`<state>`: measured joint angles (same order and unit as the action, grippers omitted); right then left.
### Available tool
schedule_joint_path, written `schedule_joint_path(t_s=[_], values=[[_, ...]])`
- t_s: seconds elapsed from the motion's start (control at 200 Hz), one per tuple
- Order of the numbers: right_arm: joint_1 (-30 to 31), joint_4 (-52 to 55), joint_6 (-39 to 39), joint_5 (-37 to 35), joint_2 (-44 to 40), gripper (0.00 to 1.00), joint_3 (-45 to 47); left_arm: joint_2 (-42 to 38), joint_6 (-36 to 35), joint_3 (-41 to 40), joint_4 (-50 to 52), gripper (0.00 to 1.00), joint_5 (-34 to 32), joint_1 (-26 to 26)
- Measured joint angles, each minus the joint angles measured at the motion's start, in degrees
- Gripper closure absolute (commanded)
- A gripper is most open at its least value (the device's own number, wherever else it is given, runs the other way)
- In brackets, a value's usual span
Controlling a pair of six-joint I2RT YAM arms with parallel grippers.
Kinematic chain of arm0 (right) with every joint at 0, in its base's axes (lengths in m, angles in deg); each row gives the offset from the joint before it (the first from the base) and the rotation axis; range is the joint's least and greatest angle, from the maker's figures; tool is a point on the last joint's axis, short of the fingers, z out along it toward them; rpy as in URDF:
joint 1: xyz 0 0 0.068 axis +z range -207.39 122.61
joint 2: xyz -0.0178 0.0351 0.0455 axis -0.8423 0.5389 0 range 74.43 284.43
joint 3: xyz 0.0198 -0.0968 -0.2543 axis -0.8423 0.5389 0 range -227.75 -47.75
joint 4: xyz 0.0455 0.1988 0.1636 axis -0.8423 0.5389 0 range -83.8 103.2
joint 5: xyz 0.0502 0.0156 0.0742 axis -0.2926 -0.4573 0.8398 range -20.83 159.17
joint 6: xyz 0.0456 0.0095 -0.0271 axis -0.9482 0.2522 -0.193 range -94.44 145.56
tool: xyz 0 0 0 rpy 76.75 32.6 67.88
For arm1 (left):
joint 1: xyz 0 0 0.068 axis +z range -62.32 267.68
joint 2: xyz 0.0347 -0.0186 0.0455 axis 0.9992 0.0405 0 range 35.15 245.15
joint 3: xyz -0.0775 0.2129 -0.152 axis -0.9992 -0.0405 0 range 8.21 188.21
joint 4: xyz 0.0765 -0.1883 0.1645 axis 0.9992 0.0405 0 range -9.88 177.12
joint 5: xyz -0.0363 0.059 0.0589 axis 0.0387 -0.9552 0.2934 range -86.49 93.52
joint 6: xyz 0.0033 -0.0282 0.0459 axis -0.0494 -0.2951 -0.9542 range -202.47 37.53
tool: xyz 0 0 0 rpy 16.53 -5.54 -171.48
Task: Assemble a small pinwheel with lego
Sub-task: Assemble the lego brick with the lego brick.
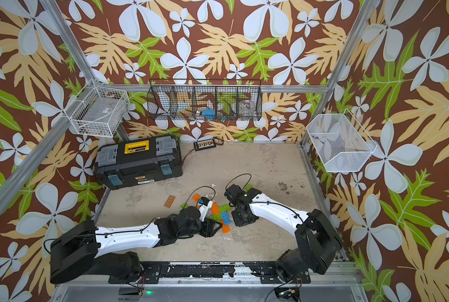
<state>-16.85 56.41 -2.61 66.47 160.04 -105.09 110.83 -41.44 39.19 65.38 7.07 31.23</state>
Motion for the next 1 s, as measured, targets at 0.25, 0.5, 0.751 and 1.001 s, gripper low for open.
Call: schedule_joint_path(t_s=[0.25, 0.5, 0.751, 1.001], values=[[0.20, 0.81, -1.64, 0.72, 9.07, 0.93, -11.45, -5.18, 1.62, -4.26, -2.03, 0.40, 4.79, 12.09], [2.73, 0.52, -1.86, 2.69, 18.10, 0.96, -20.57, -9.44, 5.09, -11.19, -5.01, 0.40, 10.71, 21.33], [5.79, 0.83, -1.84, 2.91, 23.65, 0.97, -24.59, -11.78, 5.79, -12.83, -5.64, 0.40, 13.51, 23.82], [5.73, 1.01, -1.84, 2.67, 25.53, 0.98, -25.27, -11.91, 5.79, -12.79, -5.62, 0.40, 13.97, 23.89]])
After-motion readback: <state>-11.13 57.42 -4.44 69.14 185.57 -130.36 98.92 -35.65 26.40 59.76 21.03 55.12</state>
